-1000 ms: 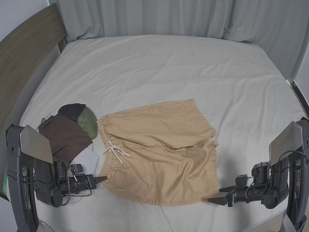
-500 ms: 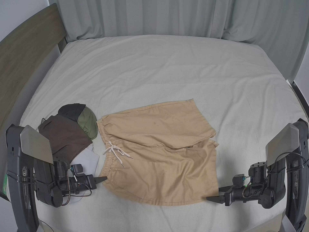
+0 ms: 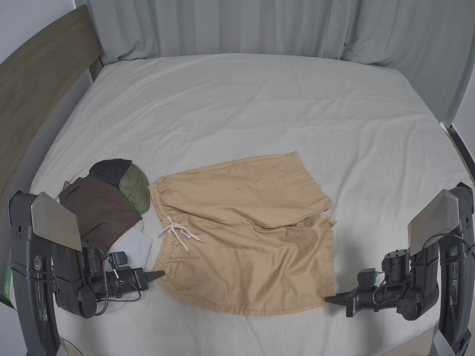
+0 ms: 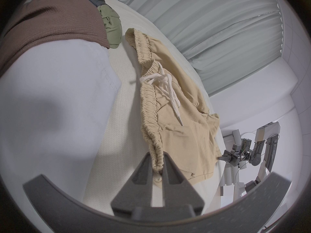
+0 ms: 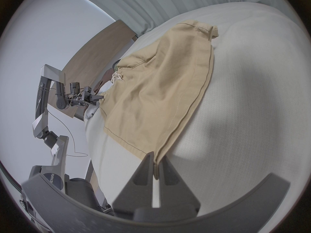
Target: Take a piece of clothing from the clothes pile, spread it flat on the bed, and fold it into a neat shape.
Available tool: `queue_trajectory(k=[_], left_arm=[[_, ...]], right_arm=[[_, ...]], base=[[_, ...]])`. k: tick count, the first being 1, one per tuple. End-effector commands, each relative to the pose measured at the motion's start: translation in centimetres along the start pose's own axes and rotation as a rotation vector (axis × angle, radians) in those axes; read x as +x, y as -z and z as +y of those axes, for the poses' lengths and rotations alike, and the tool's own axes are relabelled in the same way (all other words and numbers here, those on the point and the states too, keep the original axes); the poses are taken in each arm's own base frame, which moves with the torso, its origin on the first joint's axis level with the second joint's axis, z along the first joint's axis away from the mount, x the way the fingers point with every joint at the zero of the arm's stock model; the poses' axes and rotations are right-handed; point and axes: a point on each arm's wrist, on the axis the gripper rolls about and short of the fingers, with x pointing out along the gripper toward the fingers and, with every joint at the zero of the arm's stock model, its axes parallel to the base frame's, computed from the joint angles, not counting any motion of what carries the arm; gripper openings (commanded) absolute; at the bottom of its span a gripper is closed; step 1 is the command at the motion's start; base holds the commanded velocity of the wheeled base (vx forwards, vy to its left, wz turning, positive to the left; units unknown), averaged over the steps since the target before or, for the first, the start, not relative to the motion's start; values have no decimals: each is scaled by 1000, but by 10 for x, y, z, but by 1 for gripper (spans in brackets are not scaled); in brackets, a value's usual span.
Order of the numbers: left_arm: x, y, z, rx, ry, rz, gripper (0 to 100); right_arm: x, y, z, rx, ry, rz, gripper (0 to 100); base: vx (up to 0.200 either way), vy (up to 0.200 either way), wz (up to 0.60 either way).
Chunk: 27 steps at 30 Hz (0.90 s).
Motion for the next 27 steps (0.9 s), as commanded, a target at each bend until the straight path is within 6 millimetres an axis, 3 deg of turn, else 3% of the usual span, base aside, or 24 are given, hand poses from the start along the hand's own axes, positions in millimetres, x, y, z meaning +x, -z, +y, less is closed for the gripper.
queue_trajectory(k=[1,14,27], left_arm=[[-1,2,-1,-2,0,7,0],[-22,21,-9,53,42,95,0],[-28,22,-12,65,43,101,0]], right_arm=[[-2,0,-1,6,8,-2,0],[-24,7,6,21,28,25,0],[-28,13,12,25,20,54,0]], base=[[0,0,0],[0,0,0],[0,0,0]])
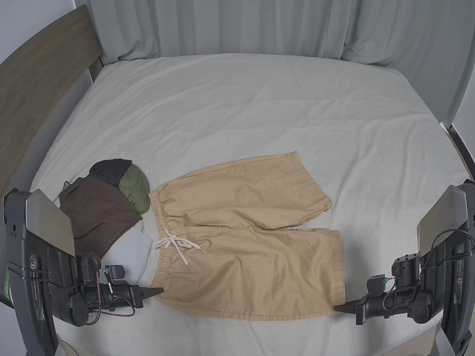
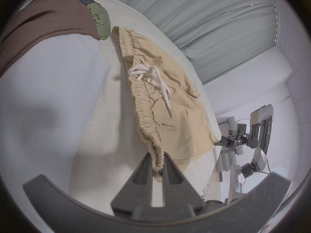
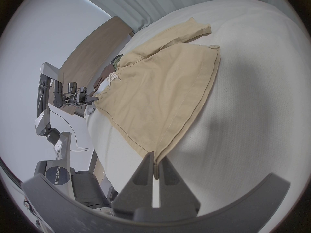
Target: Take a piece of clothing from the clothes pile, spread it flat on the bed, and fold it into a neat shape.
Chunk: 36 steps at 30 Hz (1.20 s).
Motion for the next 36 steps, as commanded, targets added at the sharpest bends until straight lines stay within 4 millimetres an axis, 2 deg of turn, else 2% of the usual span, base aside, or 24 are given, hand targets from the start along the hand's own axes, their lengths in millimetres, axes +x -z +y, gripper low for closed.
queue_trajectory(k=[1,10,17,36], left_arm=[[-1,0,0,1,0,-1,0],[-2,2,-1,-2,-4,7,0],[-11,15,-3,73,-18,54,0],[-22,36,-10,90,-23,140,0]], right_arm=[[0,0,1,-2,-2,0,0],[-1,0,1,-1,-4,3,0],[-5,0,4,-15,-8,1,0],[-15,4,7,-33,-20,68,0]], base=[[0,0,0],[0,0,0],[0,0,0],[0,0,0]])
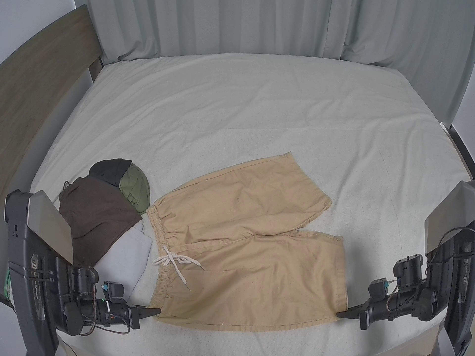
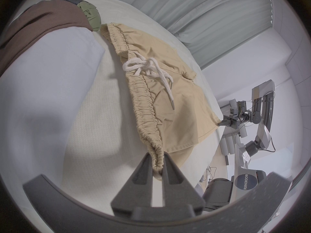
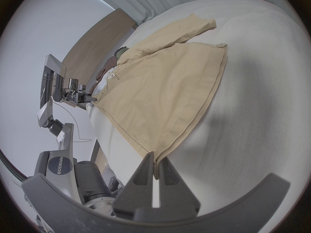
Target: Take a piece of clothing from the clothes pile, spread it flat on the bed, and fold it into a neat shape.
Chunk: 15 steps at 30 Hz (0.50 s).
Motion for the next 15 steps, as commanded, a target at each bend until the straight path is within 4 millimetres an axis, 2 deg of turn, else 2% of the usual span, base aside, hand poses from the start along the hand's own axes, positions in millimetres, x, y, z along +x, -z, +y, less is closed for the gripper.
queue_trajectory(k=[1,7,15], left_arm=[[-1,7,0,-18,-1,28,0],[0,8,1,-8,0,34,0],[3,3,1,16,26,14,0]], right_arm=[[-6,0,4,0,-5,1,0],[-10,2,7,4,-14,31,0],[-10,-4,7,-29,-23,-16,0]], base=[[0,0,0],[0,0,0],[0,0,0]])
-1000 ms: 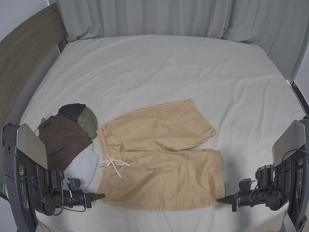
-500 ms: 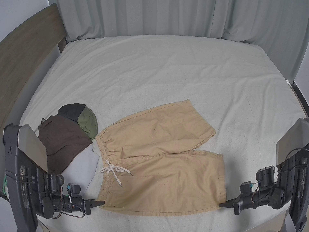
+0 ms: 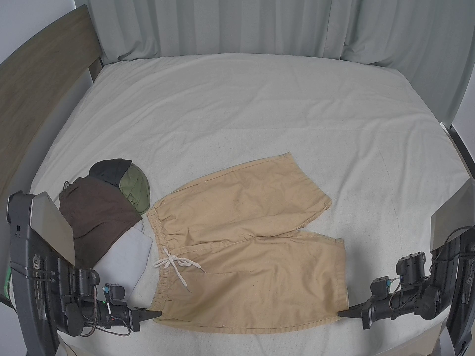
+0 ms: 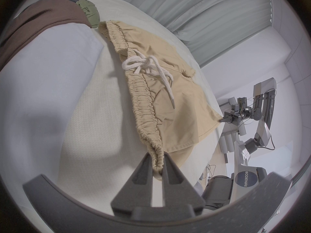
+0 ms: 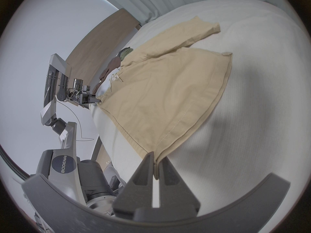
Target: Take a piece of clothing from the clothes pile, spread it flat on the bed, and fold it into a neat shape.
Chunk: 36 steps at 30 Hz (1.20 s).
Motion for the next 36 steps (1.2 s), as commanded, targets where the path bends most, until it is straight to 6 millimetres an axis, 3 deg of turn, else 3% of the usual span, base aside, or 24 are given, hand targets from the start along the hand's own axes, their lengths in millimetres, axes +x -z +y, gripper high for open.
queue_trajectory(k=[1,15,36], left_arm=[[2,-2,0,12,18,-6,0],[1,-26,-3,8,30,-99,0],[0,-43,-6,-11,43,-156,0]], right_arm=[[-2,-1,2,-12,-5,-22,0],[-4,-19,2,-11,-6,-164,0],[-6,-40,3,3,-15,-252,0]], base=[[0,0,0],[0,0,0],[0,0,0]])
